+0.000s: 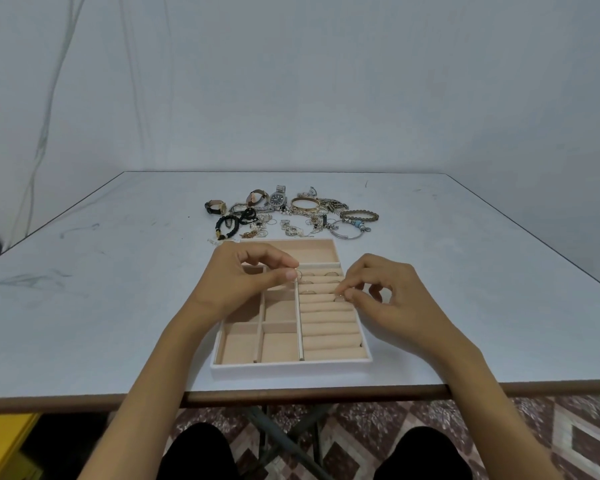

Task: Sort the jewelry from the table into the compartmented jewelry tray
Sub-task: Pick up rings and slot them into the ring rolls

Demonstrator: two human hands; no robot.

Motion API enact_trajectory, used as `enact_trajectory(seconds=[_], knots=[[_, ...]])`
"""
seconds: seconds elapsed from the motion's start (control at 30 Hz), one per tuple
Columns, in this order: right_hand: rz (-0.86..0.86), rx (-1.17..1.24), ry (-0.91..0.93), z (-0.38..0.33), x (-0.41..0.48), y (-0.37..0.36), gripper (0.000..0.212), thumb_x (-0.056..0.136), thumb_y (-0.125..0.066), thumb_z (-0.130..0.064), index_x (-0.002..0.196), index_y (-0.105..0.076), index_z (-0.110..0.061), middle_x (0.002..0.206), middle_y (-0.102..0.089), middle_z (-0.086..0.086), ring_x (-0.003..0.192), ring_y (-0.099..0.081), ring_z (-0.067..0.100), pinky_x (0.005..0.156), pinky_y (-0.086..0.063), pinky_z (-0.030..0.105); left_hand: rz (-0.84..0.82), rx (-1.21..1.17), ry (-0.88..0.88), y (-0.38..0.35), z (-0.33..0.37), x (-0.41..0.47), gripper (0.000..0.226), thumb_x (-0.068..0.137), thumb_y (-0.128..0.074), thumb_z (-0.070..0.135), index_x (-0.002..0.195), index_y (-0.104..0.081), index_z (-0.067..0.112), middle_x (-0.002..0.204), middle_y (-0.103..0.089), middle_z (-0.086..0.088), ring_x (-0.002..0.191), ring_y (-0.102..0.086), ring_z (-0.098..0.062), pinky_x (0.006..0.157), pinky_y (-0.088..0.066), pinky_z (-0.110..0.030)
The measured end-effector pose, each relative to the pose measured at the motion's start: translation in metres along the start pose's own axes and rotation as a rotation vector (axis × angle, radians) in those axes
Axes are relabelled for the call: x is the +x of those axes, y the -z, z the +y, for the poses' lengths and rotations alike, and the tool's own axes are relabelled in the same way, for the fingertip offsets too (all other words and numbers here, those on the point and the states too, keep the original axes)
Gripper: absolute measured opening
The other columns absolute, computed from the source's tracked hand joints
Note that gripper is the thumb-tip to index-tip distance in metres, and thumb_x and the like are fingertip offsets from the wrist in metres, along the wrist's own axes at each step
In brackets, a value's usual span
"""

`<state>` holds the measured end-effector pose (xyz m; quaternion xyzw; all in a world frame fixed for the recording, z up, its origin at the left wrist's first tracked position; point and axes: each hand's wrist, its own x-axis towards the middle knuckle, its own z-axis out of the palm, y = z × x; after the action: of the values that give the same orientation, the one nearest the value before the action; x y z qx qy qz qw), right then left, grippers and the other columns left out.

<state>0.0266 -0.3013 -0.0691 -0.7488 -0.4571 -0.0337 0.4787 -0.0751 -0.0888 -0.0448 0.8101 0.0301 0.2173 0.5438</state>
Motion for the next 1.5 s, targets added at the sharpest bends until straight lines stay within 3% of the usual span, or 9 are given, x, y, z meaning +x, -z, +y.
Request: enact_trajectory(seconds=[0.17, 0.3, 0.5, 0.93, 1.03, 1.13, 1.2, 1.33, 1.5], knots=[[0.113, -0.043, 0.180, 0.000, 0.001, 0.009, 0.032, 0.077, -0.051, 0.000, 0.079, -0.077, -0.018, 0.082, -0.064, -0.002, 0.073, -0.057, 0.013, 0.054, -0.042, 0.034, 0.004, -0.003, -0.002, 0.001, -0.002, 0.001, 0.010, 0.072, -0.080, 0.013, 0.082, -0.077, 0.015, 0.082, -0.075, -0.003, 0.087, -0.069, -0.025, 0.090, -0.054, -0.040], [0.093, -0.118, 0.162, 0.003, 0.001, 0.006, 0.033, 0.074, -0.046, -0.017, 0.077, -0.079, -0.023, 0.081, -0.063, -0.009, 0.077, -0.057, 0.014, 0.057, -0.036, 0.022, 0.001, 0.006, 0.001, 0.001, -0.002, 0.001, 0.010, 0.073, -0.080, 0.011, 0.083, -0.077, 0.014, 0.083, -0.075, -0.004, 0.087, -0.069, -0.026, 0.091, -0.054, -0.042], [0.069, -0.149, 0.118, 0.002, 0.000, 0.004, 0.035, 0.073, -0.044, -0.022, 0.076, -0.079, -0.026, 0.079, -0.062, -0.010, 0.077, -0.055, 0.008, 0.062, -0.031, 0.012, -0.006, 0.018, -0.010, 0.001, -0.004, 0.002, 0.010, 0.073, -0.080, 0.014, 0.083, -0.077, 0.015, 0.083, -0.075, -0.002, 0.087, -0.069, -0.023, 0.090, -0.053, -0.037], [0.068, -0.168, 0.114, 0.002, 0.000, 0.000, 0.035, 0.074, -0.043, -0.025, 0.074, -0.079, -0.026, 0.077, -0.061, -0.013, 0.075, -0.054, 0.005, 0.062, -0.032, 0.010, -0.016, 0.000, 0.011, 0.000, -0.004, 0.001, 0.009, 0.074, -0.079, 0.010, 0.083, -0.077, 0.014, 0.082, -0.075, -0.004, 0.087, -0.067, -0.033, 0.083, -0.054, -0.033], [0.050, -0.164, 0.100, 0.002, -0.001, 0.002, 0.038, 0.075, -0.042, -0.024, 0.085, -0.078, -0.030, 0.081, -0.063, -0.015, 0.078, -0.055, 0.004, 0.063, -0.033, 0.011, -0.016, -0.006, 0.008, 0.000, -0.003, 0.001, 0.010, 0.074, -0.079, 0.010, 0.083, -0.077, 0.013, 0.082, -0.075, -0.005, 0.086, -0.066, -0.035, 0.082, -0.054, -0.035], [0.086, -0.200, 0.033, 0.002, -0.004, 0.005, 0.045, 0.084, -0.041, -0.025, 0.117, -0.063, -0.044, 0.097, -0.065, -0.019, 0.089, -0.058, 0.008, 0.068, -0.040, 0.020, -0.019, -0.018, 0.008, 0.000, -0.003, 0.001, 0.010, 0.074, -0.079, 0.010, 0.084, -0.077, 0.012, 0.083, -0.075, -0.005, 0.086, -0.068, -0.032, 0.082, -0.054, -0.032], [0.102, -0.266, -0.086, 0.003, -0.007, 0.007, 0.046, 0.094, -0.040, -0.026, 0.135, -0.047, -0.046, 0.122, -0.058, -0.023, 0.110, -0.052, 0.002, 0.086, -0.041, 0.022, -0.026, -0.014, 0.011, 0.000, -0.003, 0.001, 0.010, 0.074, -0.079, 0.011, 0.084, -0.077, 0.012, 0.082, -0.075, -0.005, 0.085, -0.068, -0.030, 0.082, -0.054, -0.031], [-0.117, -0.498, -0.345, 0.010, -0.012, 0.007, 0.054, 0.102, -0.028, -0.041, 0.153, -0.014, -0.028, 0.160, -0.012, -0.012, 0.145, -0.007, 0.002, 0.119, -0.008, 0.027, -0.038, 0.008, -0.006, -0.001, -0.003, 0.001, 0.010, 0.073, -0.079, 0.012, 0.080, -0.077, 0.018, 0.080, -0.074, -0.003, 0.085, -0.066, -0.028, 0.077, -0.053, -0.025], [-0.331, -0.748, -0.463, 0.015, -0.008, 0.001, 0.060, 0.102, -0.012, -0.047, 0.154, 0.001, -0.021, 0.161, 0.007, -0.004, 0.147, 0.008, 0.008, 0.120, 0.006, 0.036, -0.072, 0.012, -0.057, -0.002, -0.001, 0.000, 0.011, 0.071, -0.080, 0.014, 0.080, -0.078, 0.020, 0.082, -0.075, -0.002, 0.084, -0.069, -0.021, 0.083, -0.055, -0.032]])
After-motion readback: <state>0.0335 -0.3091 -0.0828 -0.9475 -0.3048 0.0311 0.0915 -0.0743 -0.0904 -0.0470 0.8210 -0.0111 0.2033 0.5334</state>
